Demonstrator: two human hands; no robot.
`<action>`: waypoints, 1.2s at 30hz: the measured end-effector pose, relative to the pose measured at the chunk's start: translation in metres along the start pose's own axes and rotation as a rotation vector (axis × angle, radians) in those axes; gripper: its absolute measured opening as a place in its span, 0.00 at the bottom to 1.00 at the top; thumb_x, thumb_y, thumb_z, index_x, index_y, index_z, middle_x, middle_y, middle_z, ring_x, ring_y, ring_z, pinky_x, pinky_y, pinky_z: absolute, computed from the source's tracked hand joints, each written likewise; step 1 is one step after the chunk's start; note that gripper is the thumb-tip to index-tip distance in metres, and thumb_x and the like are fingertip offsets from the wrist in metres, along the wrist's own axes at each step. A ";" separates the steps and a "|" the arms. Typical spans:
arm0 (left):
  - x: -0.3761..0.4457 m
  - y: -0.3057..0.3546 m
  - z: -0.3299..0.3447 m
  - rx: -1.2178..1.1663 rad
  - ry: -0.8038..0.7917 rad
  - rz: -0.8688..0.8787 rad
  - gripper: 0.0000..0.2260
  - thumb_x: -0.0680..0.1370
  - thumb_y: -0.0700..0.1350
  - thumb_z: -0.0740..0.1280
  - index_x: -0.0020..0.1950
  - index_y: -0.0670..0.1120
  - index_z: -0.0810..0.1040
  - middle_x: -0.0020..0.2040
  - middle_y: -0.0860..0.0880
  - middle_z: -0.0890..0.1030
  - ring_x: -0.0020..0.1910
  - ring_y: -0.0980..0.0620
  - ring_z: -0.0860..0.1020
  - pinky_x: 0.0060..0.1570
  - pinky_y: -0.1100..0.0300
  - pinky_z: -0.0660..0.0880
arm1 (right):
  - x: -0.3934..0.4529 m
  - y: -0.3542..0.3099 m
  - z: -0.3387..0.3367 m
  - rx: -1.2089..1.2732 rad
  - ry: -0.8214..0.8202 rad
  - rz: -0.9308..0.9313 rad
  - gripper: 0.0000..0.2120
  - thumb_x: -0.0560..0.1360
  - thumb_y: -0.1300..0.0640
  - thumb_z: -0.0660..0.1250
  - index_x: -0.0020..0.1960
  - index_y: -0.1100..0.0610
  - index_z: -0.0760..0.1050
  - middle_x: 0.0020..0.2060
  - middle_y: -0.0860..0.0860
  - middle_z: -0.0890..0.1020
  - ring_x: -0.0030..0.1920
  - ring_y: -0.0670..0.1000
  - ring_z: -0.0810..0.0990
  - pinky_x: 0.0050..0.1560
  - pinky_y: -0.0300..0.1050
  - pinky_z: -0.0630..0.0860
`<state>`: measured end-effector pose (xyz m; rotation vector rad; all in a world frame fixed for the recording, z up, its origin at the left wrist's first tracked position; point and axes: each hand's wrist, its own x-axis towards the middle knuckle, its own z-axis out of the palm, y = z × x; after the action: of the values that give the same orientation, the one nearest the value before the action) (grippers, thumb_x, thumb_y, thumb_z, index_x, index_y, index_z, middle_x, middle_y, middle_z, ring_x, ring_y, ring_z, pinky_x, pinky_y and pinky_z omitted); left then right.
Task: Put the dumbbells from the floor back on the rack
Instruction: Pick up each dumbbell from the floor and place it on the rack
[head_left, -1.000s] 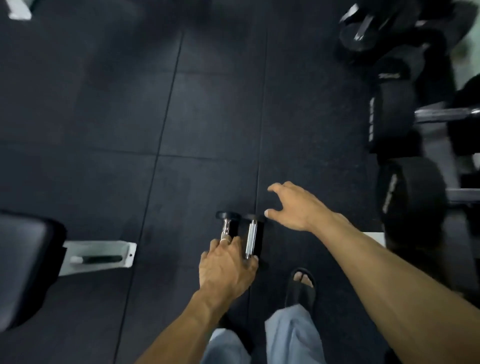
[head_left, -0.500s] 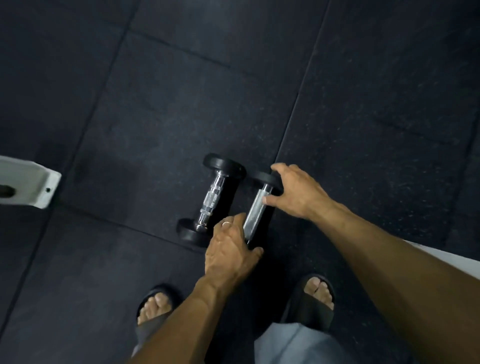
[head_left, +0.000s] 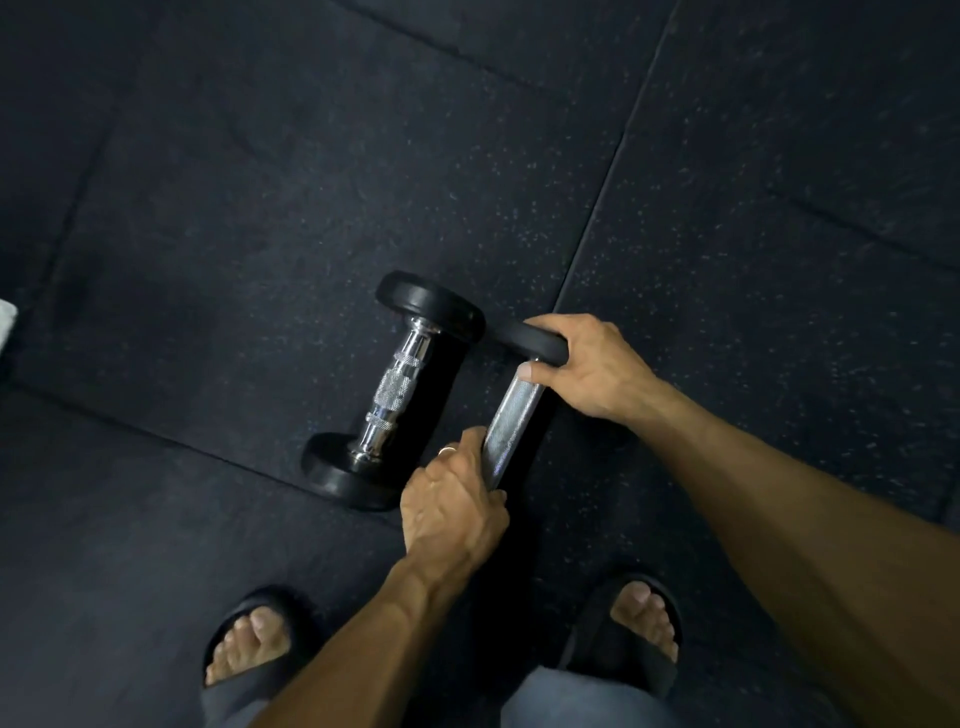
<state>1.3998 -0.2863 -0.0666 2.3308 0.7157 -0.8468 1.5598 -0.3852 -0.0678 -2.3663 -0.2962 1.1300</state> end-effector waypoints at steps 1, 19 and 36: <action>0.000 0.000 0.000 -0.014 -0.004 -0.002 0.26 0.74 0.51 0.71 0.69 0.55 0.65 0.57 0.51 0.79 0.55 0.48 0.78 0.54 0.55 0.71 | -0.001 0.001 0.000 0.008 0.009 -0.017 0.19 0.73 0.52 0.74 0.63 0.45 0.78 0.48 0.45 0.83 0.51 0.46 0.80 0.52 0.38 0.72; -0.112 0.058 -0.136 -0.178 -0.035 0.133 0.25 0.66 0.47 0.74 0.62 0.60 0.76 0.50 0.57 0.83 0.52 0.54 0.80 0.50 0.60 0.75 | -0.149 -0.085 -0.111 0.104 0.245 -0.006 0.07 0.73 0.53 0.73 0.51 0.47 0.82 0.39 0.48 0.84 0.42 0.49 0.82 0.47 0.51 0.81; -0.313 0.251 -0.389 -0.013 0.100 0.581 0.16 0.65 0.46 0.74 0.51 0.55 0.77 0.40 0.55 0.81 0.43 0.50 0.79 0.41 0.55 0.75 | -0.414 -0.230 -0.373 0.096 0.681 -0.044 0.04 0.71 0.50 0.73 0.44 0.48 0.79 0.32 0.46 0.80 0.39 0.50 0.79 0.45 0.49 0.77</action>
<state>1.5090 -0.3015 0.4817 2.3865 0.0572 -0.4619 1.5912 -0.4804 0.5263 -2.4757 -0.0489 0.2627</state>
